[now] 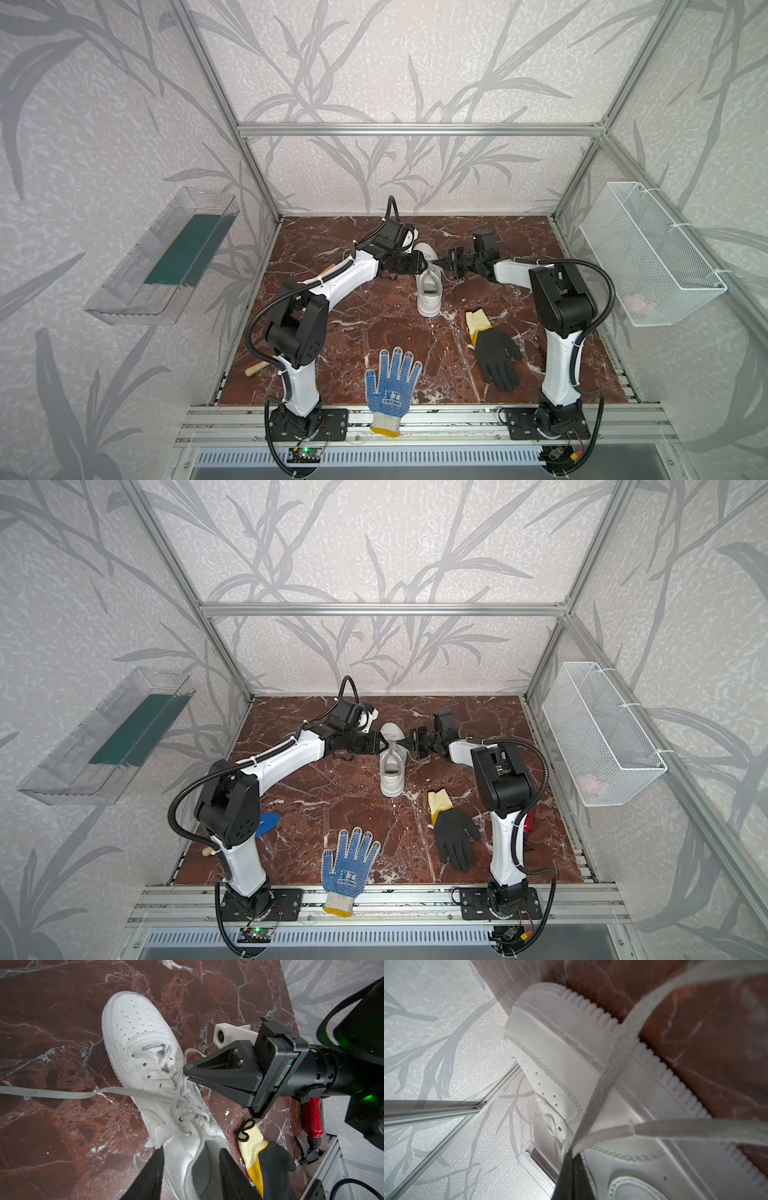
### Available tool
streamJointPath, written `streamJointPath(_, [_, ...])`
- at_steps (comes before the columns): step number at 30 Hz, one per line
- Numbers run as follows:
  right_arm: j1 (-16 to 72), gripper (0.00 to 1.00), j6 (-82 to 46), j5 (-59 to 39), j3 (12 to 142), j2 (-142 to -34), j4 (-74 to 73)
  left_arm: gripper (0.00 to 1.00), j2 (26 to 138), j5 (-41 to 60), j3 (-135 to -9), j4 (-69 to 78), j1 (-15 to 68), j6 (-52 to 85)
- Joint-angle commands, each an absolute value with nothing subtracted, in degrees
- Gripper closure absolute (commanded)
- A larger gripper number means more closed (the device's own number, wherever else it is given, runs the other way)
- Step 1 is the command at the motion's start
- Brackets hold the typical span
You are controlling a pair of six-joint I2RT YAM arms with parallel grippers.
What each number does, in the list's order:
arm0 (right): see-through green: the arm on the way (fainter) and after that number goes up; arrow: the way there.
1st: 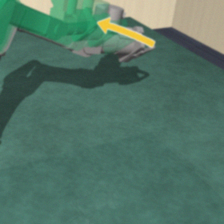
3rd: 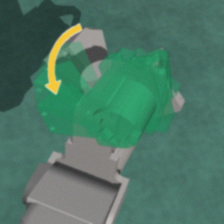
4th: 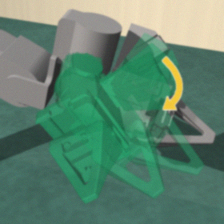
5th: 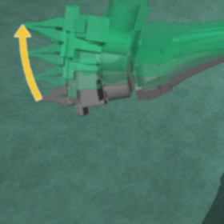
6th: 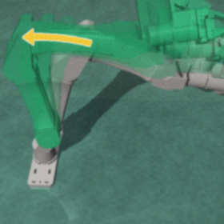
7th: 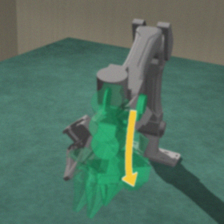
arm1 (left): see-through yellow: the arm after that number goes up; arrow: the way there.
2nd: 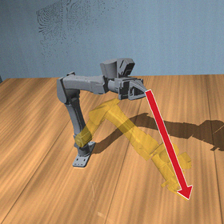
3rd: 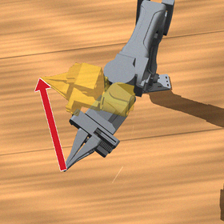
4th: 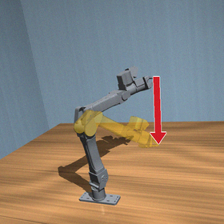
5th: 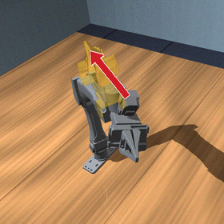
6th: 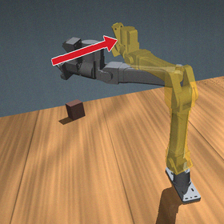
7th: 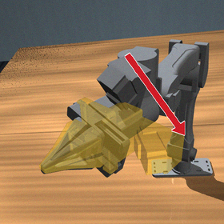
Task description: Tie the shoes
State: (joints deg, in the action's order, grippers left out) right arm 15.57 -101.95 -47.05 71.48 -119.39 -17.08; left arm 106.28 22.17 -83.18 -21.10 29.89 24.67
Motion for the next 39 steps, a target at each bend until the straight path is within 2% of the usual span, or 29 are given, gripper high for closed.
streamJointPath(1, [15.2,1.0,-101.5,-48.1,70.7,-119.1,-19.8,0.54,105.8,21.9,-82.5,-20.9,30.0,25.2])
streamJointPath(39, [14.9,1.0,-104.2,-50.7,67.3,-117.6,-28.2,0.54,105.4,21.8,-81.9,-20.6,30.6,25.6])
